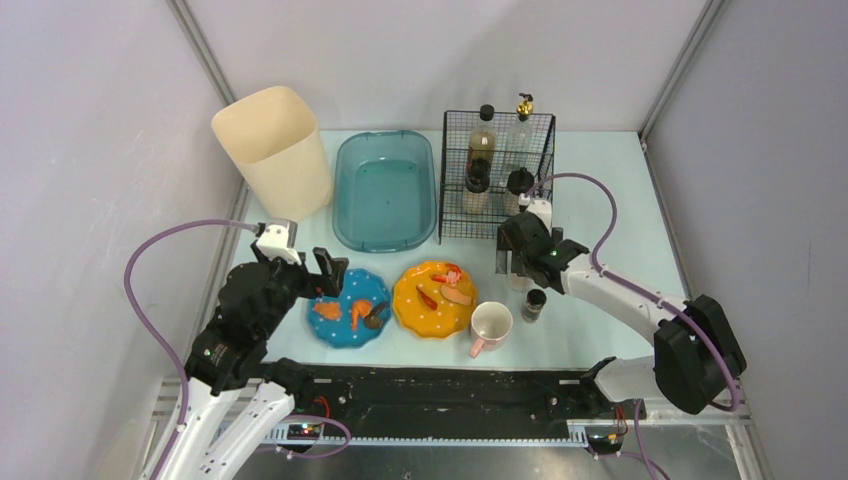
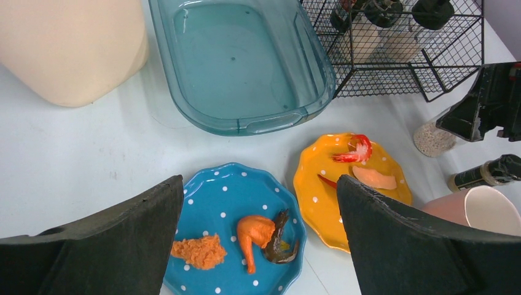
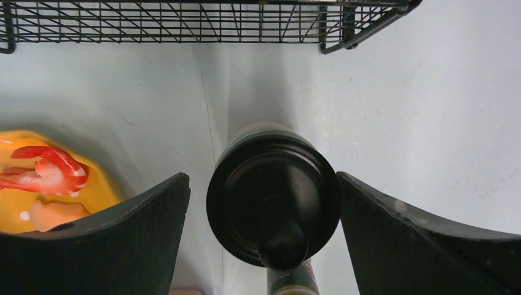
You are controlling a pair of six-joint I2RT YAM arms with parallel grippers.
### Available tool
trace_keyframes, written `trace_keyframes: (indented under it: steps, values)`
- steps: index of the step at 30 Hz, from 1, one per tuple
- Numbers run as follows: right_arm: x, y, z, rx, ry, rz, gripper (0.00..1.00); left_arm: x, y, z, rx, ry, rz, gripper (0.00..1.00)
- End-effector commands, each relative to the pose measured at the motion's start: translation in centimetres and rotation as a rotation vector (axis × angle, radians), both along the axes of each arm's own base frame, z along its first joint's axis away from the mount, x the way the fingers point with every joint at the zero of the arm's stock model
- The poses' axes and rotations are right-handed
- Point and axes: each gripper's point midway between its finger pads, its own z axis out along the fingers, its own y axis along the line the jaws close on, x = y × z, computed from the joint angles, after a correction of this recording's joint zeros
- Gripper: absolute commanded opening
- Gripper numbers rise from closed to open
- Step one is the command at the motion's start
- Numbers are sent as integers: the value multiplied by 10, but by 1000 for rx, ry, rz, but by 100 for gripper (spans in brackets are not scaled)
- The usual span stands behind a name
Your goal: Clear the kitchen counter
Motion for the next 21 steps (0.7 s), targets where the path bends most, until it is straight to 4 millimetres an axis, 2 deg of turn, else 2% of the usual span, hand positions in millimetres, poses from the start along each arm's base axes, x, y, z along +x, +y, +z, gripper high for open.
trace_keyframes:
  steps: [1, 4, 7, 8, 11, 13, 15, 18, 21]
  values:
    - [7, 5, -5, 49, -18, -26, 89, 1, -2, 3, -3, -12, -14, 98]
    - [6, 6, -6, 64, -21, -21, 82, 1, -2, 4, -3, -13, -15, 98]
    - [7, 8, 0, 77, -40, -11, 64, 1, -2, 4, -3, -13, -14, 98]
    - [8, 8, 7, 89, -58, -8, 59, 1, -2, 3, -3, -12, -13, 98]
    - [9, 8, 25, 99, -112, 10, 38, 1, -2, 3, -4, -12, -14, 98]
    - [11, 5, 43, 106, -160, 10, 29, 1, -2, 3, -3, -11, -12, 98]
    - [12, 4, 64, 115, -202, 12, 25, 2, -2, 2, -3, -9, -12, 98]
    - [13, 8, 102, 148, -268, 32, 24, 2, -2, 3, -3, -10, -13, 98]
    - [15, 14, 132, 162, -313, 56, 24, 2, -2, 3, -3, -9, -12, 98]
